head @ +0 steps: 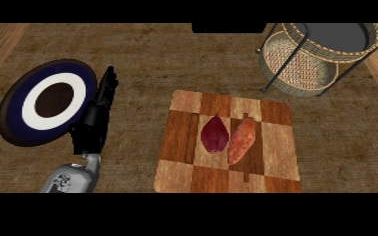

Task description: Pick the sweet potato from the cutting board and place it in the tiered basket

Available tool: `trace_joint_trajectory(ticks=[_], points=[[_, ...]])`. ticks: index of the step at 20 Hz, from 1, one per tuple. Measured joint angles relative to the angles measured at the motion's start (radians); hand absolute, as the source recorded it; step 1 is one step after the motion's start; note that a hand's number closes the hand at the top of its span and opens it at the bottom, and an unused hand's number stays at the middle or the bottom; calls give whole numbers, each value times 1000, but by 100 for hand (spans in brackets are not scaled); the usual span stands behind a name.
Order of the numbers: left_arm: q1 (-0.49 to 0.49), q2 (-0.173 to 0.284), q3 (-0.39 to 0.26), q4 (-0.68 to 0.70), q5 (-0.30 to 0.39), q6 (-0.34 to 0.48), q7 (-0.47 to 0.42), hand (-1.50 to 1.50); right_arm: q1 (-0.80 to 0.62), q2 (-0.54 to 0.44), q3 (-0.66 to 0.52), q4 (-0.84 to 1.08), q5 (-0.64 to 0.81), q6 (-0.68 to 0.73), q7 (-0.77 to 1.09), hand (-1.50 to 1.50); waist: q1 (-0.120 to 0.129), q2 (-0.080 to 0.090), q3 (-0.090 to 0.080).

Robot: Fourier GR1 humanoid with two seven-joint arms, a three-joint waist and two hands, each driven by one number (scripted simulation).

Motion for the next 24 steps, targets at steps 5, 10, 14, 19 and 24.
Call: trace_joint_trajectory(ticks=[5, 10, 14, 19, 24], points=[[-16, -11, -9, -15, -13, -1, 25, 0, -112, -49, 144, -152, 47, -55, 322, -150, 17, 3, 1], [-9, -33, -12, -10, -30, -1, 20, 0, -298, -25, 336, -184, 106, -95, 568, -150, 19, 4, 2], [0, -34, 2, -15, -33, -13, 14, 0, -439, 15, 465, -165, 130, -98, 707, -150, 18, 3, 3], [-9, -41, 15, -6, -37, -24, 14, 0, -542, 41, 542, -86, 120, -95, 769, -150, 14, 3, 3], [6, -35, 36, -10, -28, -47, 10, 0, -542, 44, 605, -79, 141, -92, 799, -150, 7, 1, 4]])
